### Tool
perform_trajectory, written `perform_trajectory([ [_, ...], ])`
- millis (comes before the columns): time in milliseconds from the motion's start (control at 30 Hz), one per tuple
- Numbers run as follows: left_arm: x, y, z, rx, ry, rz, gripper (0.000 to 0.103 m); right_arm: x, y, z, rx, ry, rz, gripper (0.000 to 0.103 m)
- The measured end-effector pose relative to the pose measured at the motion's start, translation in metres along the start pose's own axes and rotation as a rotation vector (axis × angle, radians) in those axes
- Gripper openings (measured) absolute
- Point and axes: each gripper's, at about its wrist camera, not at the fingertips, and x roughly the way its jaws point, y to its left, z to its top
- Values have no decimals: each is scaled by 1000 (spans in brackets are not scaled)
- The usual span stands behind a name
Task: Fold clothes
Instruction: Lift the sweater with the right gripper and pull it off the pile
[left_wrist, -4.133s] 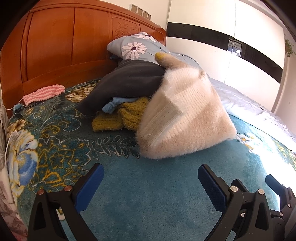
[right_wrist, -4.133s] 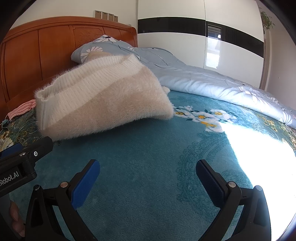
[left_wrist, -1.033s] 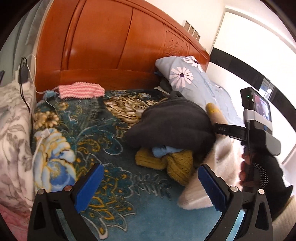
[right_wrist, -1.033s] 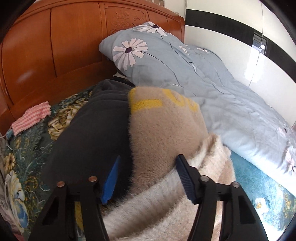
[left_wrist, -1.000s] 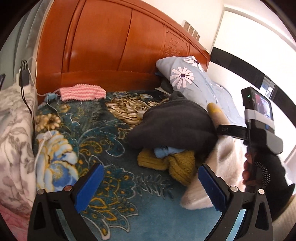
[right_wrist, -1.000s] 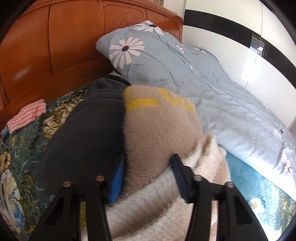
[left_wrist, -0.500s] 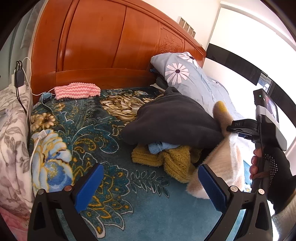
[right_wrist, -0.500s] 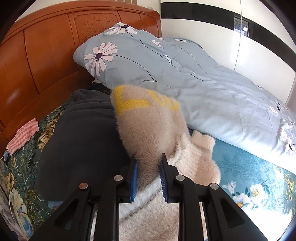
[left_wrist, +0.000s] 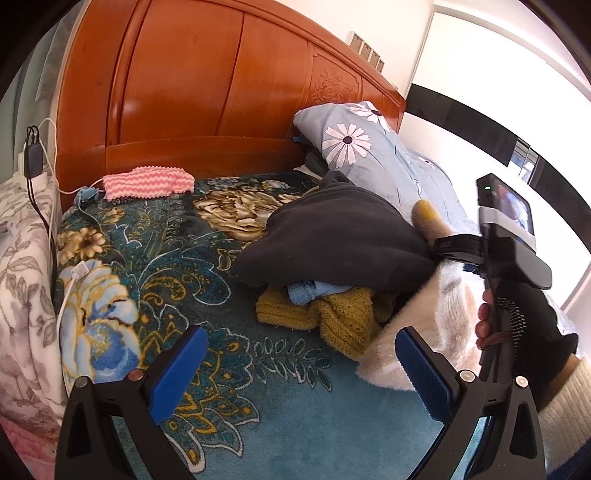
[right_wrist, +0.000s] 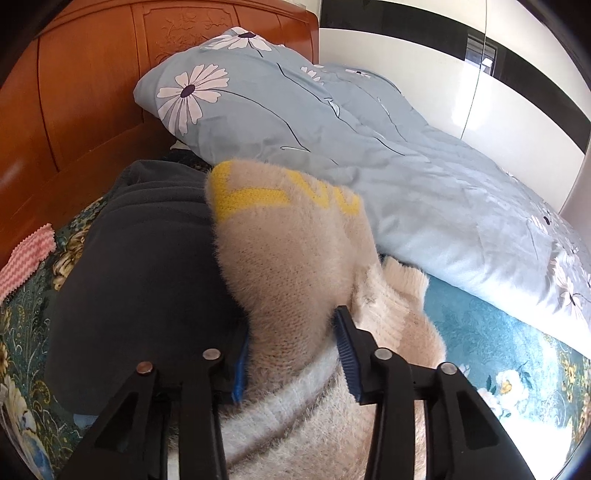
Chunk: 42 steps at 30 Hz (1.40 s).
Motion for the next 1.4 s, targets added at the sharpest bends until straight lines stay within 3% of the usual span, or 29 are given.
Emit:
perform_trajectory([
  [67,1,2,0,-13,6,-6,103,-12,-18,-3,62,-13,61,29],
  [300,7,9,-2,-47,30,-15,103,-72,-97,-23,272,-102,269,26],
  [467,9,5,-5,-44,45,-13,103,-140,-162,-48,358,-185,336,26],
  [600,8,-5,-9,-18,46,-19,103,-190,-218,-88,431,-226,359,25],
  [800,3,-29,-16,48,35,-28,103,-270,-301,-149,524,-294,319,25],
  [1000,-2,-55,-24,127,21,-51,103,-365,-371,-189,539,-368,124,24],
  [1133,-4,-68,-28,177,11,-52,103,-413,-375,-194,466,-396,-6,24],
  [1233,-5,-73,-30,187,11,-58,103,-417,-356,-192,390,-374,-44,24],
  [1400,-4,-71,-31,179,24,-70,103,-356,-316,-205,344,-258,-6,24],
])
